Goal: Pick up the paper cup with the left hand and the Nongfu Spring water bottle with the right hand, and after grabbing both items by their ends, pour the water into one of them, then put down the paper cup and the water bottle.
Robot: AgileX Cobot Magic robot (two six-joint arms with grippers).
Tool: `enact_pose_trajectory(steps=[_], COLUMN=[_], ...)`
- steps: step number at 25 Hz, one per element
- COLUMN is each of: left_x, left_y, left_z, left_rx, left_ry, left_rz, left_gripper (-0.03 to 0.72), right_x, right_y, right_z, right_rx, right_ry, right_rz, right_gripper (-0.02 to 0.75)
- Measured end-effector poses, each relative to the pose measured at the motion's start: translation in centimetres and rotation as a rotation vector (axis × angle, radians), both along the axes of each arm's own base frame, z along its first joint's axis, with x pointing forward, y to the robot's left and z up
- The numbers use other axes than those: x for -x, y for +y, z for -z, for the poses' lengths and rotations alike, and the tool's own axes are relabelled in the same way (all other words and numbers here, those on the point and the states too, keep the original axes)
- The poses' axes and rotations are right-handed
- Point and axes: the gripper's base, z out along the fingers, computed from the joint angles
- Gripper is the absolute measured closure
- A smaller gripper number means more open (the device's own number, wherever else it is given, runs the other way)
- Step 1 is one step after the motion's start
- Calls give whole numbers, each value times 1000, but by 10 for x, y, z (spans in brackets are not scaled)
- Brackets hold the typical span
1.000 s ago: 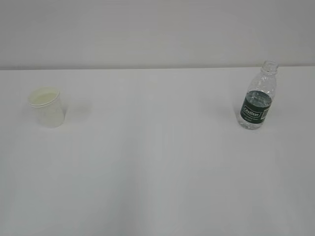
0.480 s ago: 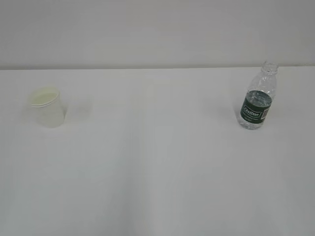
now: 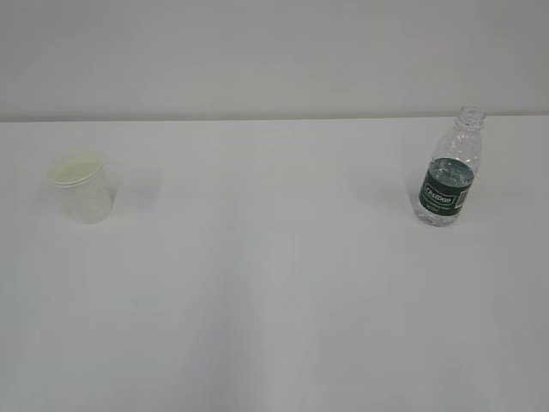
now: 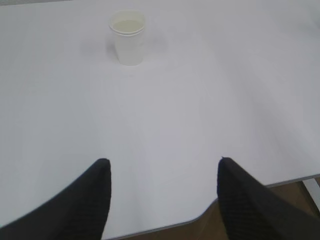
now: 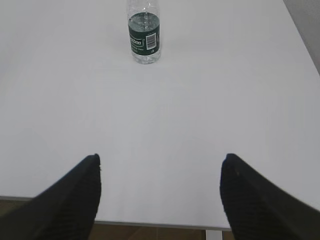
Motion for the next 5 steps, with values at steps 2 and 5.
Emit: enact_pose_trajectory(steps=[2,5], left_x=[0,0], left_y=[0,0], left_z=[0,2], left_rx=[1,0], left_ry=[0,4], left_rz=[1,1], left_gripper=[214,214], right_x=[0,0], right_y=[0,0], right_z=[0,0], right_rx=[0,0], right_ry=[0,0], right_rz=[0,0], right_gripper=[183,183])
